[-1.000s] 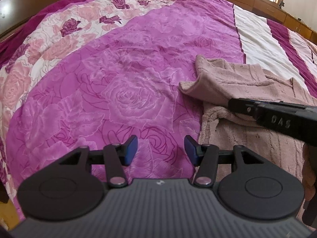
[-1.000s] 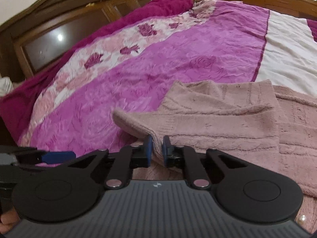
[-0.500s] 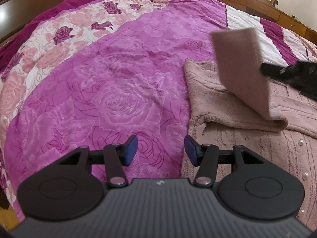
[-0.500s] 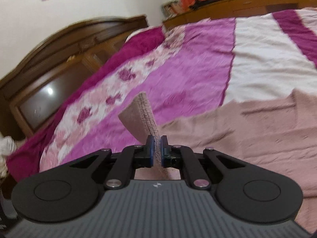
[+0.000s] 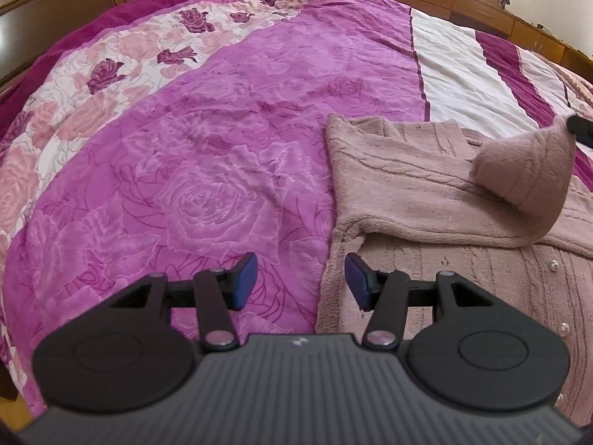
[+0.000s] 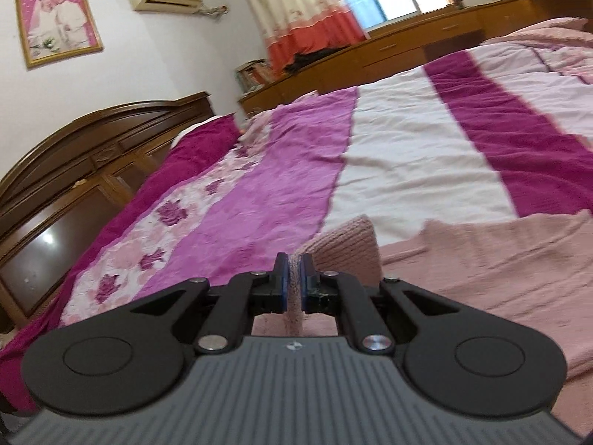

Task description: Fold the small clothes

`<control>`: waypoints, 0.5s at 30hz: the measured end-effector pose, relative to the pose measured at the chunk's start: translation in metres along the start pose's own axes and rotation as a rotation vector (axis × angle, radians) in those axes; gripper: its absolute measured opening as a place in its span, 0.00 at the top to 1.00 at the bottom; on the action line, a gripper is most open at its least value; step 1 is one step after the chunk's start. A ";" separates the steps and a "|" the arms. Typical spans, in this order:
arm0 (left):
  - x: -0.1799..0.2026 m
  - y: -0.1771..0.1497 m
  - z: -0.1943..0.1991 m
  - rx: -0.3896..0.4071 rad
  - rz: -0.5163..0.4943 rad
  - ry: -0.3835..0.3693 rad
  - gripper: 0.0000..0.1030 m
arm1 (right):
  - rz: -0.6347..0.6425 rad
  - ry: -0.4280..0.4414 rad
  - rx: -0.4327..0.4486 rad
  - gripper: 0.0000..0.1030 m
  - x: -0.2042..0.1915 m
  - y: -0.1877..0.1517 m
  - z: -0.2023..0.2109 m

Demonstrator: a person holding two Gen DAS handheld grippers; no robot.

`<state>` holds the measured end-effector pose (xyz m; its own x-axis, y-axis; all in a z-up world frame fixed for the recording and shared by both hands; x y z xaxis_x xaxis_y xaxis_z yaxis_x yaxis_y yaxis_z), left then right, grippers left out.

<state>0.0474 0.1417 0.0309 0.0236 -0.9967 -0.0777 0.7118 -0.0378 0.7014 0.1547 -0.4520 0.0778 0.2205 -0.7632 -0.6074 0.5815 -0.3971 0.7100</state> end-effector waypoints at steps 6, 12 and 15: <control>0.006 0.003 -0.001 0.000 -0.008 -0.006 0.47 | 0.008 -0.082 0.049 0.94 0.043 0.002 0.018; 0.017 0.008 -0.001 0.010 -0.037 -0.014 0.47 | -0.053 -0.153 0.061 0.94 0.083 0.001 0.030; 0.022 0.010 -0.003 0.009 -0.045 -0.017 0.47 | -0.130 -0.132 -0.003 0.93 0.098 0.000 0.025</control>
<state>0.0572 0.1194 0.0342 -0.0203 -0.9950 -0.0974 0.7054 -0.0833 0.7039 0.1567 -0.5399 0.0274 0.0386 -0.7656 -0.6421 0.6009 -0.4957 0.6271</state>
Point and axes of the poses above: each gripper's, at about its wrist camera, not at the fingertips, and z roughly against the way its jaws point, x to its right, y to its top, the point moved 3 cm from there along -z, roughly the way its jaws point, and after that the axes turned 11 degrees about -z, right-handed, at the moved point
